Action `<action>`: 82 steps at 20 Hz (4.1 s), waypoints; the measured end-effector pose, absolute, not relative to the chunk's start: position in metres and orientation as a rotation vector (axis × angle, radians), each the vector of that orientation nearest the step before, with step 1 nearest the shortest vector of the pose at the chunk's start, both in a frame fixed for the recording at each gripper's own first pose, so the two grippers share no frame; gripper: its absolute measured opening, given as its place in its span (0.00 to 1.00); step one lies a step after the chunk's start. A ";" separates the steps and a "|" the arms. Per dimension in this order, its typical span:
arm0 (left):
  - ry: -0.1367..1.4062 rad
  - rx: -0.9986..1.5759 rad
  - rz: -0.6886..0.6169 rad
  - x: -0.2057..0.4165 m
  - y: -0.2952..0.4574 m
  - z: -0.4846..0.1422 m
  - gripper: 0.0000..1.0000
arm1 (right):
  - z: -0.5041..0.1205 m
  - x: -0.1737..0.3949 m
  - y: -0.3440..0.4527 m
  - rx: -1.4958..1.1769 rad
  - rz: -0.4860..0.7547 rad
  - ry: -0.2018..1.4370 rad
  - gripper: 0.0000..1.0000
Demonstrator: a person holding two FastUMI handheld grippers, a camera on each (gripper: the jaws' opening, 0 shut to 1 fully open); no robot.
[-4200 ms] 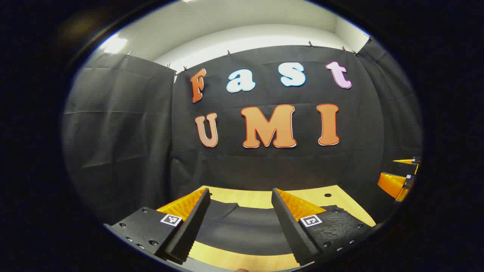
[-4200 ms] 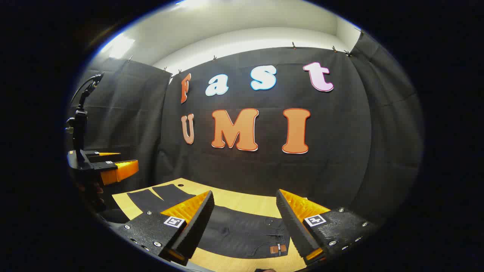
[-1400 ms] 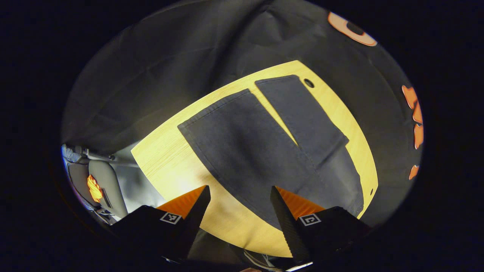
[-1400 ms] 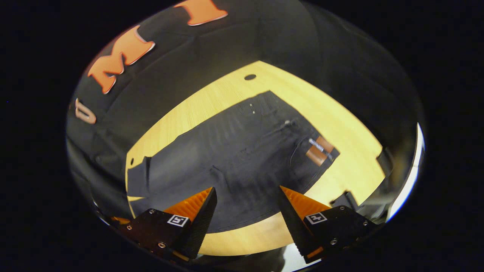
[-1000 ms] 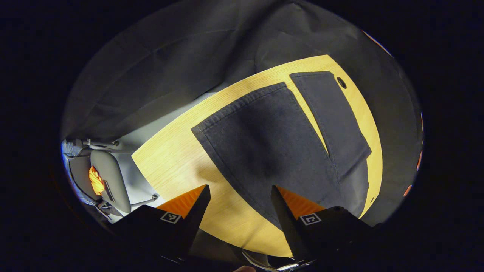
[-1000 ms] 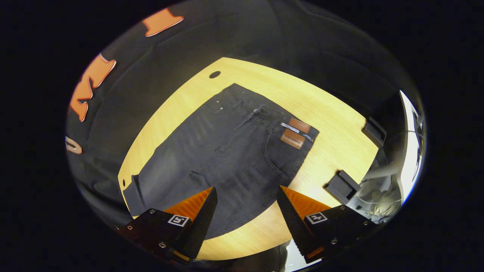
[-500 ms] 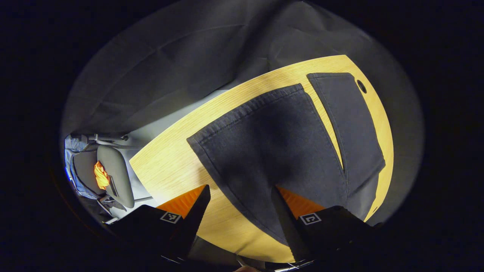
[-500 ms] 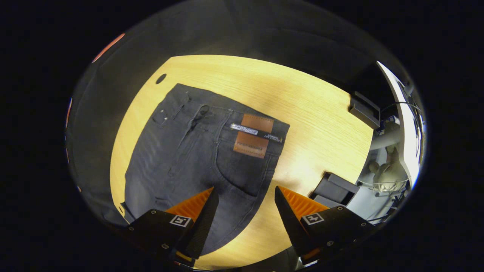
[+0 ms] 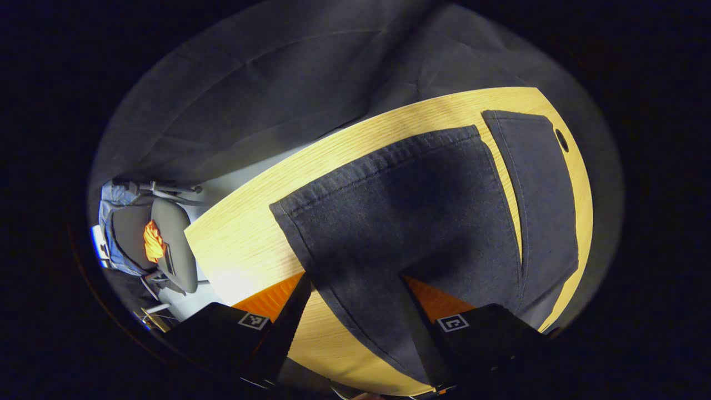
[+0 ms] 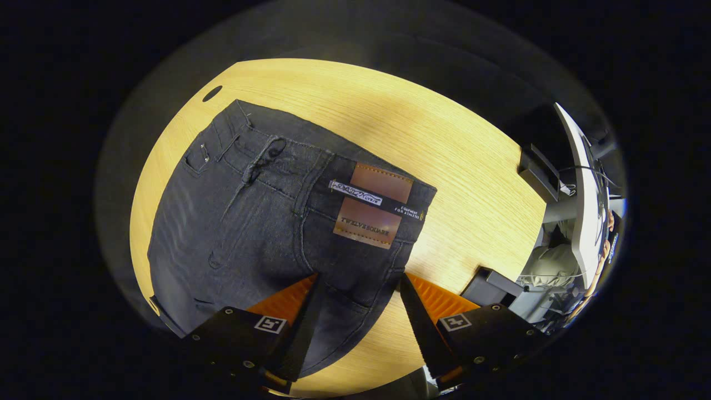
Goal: Grasp the waist and the cuffs of the jeans and fold them to make the two legs overlap; first hold the waist and fold one-third of the jeans toward the cuffs, then hold the cuffs and fold the remaining one-third in the same direction to finish folding.
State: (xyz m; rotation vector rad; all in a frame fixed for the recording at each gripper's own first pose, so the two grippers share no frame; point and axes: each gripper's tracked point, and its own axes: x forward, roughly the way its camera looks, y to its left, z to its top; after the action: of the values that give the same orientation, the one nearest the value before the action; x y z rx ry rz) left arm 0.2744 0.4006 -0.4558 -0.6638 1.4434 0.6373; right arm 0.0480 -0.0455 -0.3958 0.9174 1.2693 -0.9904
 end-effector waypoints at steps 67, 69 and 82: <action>1.020 -0.431 0.213 0.578 0.332 -0.369 0.01 | -0.352 0.308 -0.121 1.323 -0.703 0.882 0.02; 0.978 -0.409 0.220 0.589 0.336 -0.364 0.01 | -0.343 0.313 -0.128 1.321 -0.685 0.829 0.10; 0.752 -0.332 0.007 0.583 0.301 -0.286 0.89 | -0.344 0.219 -0.128 1.137 -0.757 0.867 0.88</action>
State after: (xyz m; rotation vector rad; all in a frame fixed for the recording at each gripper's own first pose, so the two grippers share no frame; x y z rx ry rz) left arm 0.5834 0.3015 -0.2865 -0.3323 0.7521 0.0075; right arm 0.2187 -0.1283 -0.3436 1.1368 0.8671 -0.7566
